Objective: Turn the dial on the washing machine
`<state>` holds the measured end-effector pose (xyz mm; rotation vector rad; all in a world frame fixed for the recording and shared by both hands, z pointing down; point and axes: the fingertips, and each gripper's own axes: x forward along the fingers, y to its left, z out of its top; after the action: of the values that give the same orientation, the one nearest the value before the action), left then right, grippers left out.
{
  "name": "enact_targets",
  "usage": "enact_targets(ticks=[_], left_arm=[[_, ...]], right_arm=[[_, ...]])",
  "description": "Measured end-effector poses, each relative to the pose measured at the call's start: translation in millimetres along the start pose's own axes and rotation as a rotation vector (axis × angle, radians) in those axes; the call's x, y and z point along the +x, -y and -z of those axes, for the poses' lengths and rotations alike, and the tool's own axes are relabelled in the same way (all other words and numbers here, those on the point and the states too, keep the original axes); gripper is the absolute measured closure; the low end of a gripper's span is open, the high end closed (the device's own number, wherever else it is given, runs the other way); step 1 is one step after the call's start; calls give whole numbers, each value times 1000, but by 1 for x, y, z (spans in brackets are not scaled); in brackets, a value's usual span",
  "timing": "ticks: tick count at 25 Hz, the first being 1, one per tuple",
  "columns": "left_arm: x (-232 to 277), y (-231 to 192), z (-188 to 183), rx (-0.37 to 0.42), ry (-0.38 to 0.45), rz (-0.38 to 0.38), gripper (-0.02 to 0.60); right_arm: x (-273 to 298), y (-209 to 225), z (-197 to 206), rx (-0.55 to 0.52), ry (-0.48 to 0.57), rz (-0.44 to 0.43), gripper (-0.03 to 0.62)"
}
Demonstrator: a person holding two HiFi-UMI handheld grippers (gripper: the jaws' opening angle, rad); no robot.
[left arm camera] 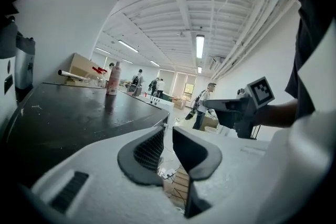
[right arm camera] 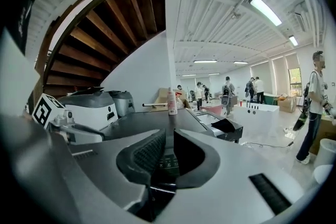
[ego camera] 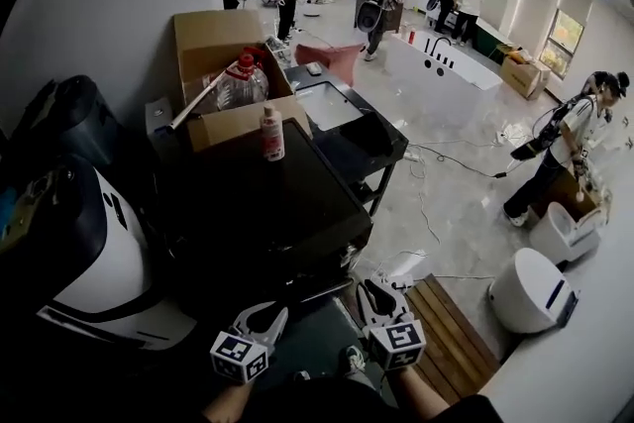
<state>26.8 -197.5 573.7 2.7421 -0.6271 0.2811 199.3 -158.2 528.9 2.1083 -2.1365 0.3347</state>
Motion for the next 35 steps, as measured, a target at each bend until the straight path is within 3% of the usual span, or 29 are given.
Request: enact_targets(ticks=[6,19,24,35], left_arm=[[-5,6,5,28,-18,54,559],[-16,11,18,38,-45,124,571],[-18,14,21,44,-44,134,571],[-20,17,20,47,-41,136,571]], right_arm=[[-21,-14,5,13,3,34,592],[-41,-36,21,-4,-9,97,594],[-46,-41,22,-50,-38,104,594],[-46,-41,24,-15,-27,107,594]])
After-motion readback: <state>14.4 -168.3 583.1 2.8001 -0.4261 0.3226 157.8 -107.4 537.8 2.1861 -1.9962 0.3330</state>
